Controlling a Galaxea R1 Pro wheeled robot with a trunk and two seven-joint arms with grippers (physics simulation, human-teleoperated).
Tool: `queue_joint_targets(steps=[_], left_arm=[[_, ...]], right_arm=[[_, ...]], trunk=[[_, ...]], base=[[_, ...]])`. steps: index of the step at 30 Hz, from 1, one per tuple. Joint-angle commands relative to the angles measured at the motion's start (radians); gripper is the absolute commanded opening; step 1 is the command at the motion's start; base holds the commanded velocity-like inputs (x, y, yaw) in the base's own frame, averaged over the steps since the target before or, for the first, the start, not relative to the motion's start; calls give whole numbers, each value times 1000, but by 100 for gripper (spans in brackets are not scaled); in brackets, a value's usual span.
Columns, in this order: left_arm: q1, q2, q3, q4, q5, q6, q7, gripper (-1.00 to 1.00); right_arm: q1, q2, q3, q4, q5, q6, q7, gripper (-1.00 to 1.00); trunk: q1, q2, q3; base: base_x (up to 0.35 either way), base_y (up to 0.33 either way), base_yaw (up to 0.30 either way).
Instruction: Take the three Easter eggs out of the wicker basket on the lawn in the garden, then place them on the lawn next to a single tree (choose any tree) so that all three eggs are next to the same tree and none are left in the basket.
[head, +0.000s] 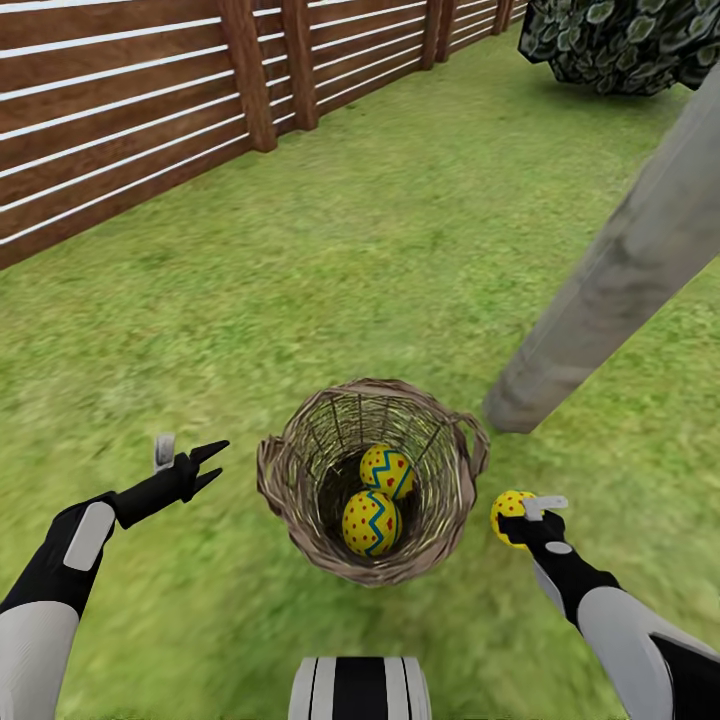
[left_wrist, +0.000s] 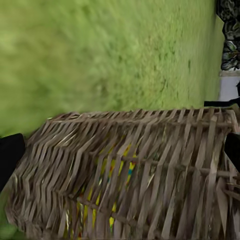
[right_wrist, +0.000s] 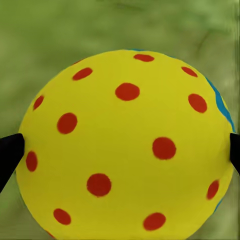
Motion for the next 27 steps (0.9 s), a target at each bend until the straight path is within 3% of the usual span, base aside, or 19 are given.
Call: queue_joint_targets(steps=[1, 3, 4, 11, 27], left_arm=[[-1, 0, 2, 0, 0, 5, -3, 100], [-1, 0, 2, 0, 0, 5, -3, 100], [-1, 0, 2, 0, 0, 6, -3, 100], [-1, 12, 2, 1, 2, 6, -3, 100], [-1, 12, 2, 1, 3, 6, -3, 100]], right_arm=[[-1, 0, -12, 30, 8, -5, -3, -100], [-1, 0, -12, 30, 8, -5, -3, -100], [-1, 0, -12, 30, 8, -5, -3, 100], [-1, -1, -12, 30, 8, -5, 3, 100], [-1, -2, -12, 1, 6, -10, 5, 100]], trunk=[[1, 0, -5], [1, -1, -9], [1, -1, -9], [1, -1, -9], [-6, 3, 53]], base=[[0, 0, 0], [0, 0, 0], [0, 0, 0], [0, 0, 0], [0, 0, 0]])
